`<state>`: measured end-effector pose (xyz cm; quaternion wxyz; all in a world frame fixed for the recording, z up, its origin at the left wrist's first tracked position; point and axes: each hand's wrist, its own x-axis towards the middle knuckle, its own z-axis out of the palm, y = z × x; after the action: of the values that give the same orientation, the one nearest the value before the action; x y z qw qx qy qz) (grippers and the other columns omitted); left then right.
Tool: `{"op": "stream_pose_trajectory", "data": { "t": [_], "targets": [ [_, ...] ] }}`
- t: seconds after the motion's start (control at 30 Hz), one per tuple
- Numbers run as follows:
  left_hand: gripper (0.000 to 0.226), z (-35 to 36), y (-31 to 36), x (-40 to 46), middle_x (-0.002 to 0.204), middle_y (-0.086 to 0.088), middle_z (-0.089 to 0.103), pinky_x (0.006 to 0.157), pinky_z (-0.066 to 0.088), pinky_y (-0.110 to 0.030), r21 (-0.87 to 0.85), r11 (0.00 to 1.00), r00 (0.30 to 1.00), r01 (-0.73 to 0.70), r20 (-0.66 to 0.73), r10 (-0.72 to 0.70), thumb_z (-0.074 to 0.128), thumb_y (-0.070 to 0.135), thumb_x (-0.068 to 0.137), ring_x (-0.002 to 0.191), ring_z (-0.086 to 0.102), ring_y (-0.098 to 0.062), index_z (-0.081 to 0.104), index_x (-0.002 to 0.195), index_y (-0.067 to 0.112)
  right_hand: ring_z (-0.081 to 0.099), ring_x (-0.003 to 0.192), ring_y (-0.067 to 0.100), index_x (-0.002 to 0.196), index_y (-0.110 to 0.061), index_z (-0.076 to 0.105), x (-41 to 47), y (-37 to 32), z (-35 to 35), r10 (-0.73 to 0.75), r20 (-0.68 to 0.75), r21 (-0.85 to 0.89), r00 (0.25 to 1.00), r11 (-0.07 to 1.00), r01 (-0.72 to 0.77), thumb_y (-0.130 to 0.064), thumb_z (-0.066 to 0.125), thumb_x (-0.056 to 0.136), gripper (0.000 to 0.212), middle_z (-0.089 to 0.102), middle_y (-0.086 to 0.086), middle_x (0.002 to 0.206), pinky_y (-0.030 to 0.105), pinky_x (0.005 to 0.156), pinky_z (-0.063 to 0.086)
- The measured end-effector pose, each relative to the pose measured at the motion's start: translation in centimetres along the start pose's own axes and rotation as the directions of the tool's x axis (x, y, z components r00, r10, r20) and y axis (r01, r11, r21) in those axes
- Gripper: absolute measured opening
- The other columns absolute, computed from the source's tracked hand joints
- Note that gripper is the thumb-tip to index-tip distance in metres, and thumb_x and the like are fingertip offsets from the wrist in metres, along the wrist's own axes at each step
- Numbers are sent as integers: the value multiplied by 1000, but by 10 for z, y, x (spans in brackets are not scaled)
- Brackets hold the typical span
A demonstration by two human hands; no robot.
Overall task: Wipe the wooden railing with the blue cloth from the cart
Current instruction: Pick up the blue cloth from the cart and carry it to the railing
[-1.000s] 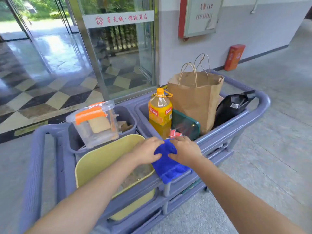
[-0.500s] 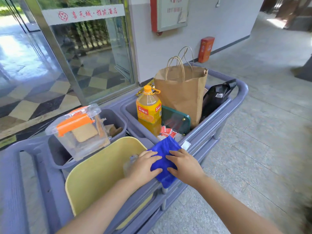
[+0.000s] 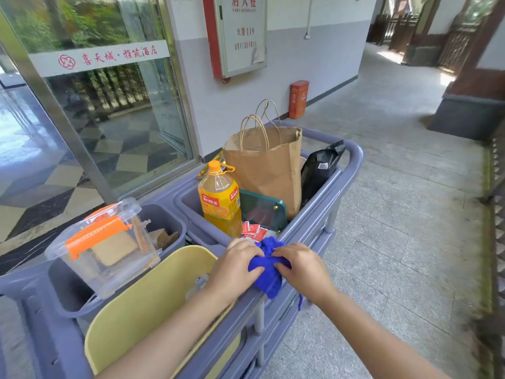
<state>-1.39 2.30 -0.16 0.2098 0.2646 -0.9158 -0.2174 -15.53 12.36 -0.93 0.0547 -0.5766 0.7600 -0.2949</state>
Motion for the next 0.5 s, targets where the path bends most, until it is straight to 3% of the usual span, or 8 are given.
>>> {"op": "stream_pose_trajectory", "data": {
  "t": [0.27, 0.5],
  "targets": [
    [29, -9, 108, 90, 104, -4, 66, 91, 36, -26, -114, 931, 936, -346, 30, 352, 68, 16, 73, 103, 50, -22, 64, 102, 15, 60, 99, 22, 97, -21, 69, -14, 27, -134, 245, -227, -49, 943, 964, -262, -19, 66, 76, 22, 72, 0, 98, 35, 83, 49],
    [24, 44, 253, 119, 102, -4, 67, 89, 34, -20, -308, 688, 695, -657, 106, 711, 69, 15, 74, 100, 52, -21, 67, 98, 16, 62, 90, 26, 90, -18, 71, -125, 54, -242, 459, -495, -60, 738, 829, -556, -15, 69, 73, 17, 73, 5, 89, 40, 81, 51]
  ]
}}
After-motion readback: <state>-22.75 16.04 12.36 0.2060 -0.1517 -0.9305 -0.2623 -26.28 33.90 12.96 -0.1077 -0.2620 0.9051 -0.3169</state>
